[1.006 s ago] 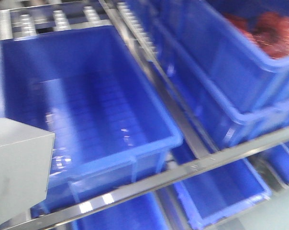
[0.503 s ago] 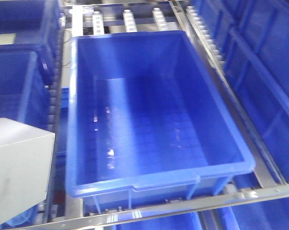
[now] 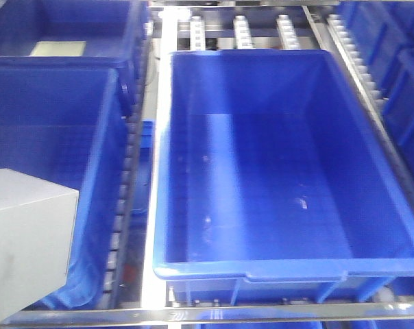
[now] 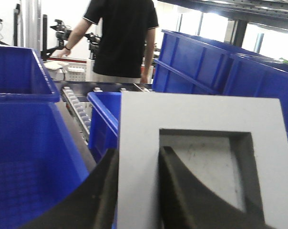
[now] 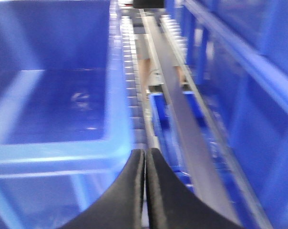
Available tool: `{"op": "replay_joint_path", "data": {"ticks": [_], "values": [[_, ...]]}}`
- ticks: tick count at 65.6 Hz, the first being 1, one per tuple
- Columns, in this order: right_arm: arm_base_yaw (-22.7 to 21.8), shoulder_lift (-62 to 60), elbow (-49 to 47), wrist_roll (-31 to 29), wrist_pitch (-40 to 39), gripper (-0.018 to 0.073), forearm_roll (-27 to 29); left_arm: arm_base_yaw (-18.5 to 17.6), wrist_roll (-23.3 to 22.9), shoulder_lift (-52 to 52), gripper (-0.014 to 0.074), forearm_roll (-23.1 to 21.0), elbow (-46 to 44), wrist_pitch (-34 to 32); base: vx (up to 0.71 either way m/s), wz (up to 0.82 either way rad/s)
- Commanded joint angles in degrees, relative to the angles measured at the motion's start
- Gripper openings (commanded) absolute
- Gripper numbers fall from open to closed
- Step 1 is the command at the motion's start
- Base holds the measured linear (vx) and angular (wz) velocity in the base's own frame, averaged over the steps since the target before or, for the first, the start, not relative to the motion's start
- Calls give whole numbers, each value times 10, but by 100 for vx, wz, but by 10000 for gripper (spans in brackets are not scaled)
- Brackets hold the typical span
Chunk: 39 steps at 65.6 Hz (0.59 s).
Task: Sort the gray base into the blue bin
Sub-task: 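Turn the base toward the shelf and stop over an empty blue bin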
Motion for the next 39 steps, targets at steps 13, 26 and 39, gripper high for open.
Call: {"op": "replay_joint_path", "data": {"ticks": [13,26,39], "values": [[0,2,1,-5,-43,-5,-5,-4,-4,6,4,-3,-16,-62,-1,24],[0,2,1,-5,-43,-5,-5,-4,-4,6,4,-3,-16,-62,2,14],[0,2,1,-5,-43,-5,-5,-4,-4,6,4,-3,-16,-62,11,7]]}}
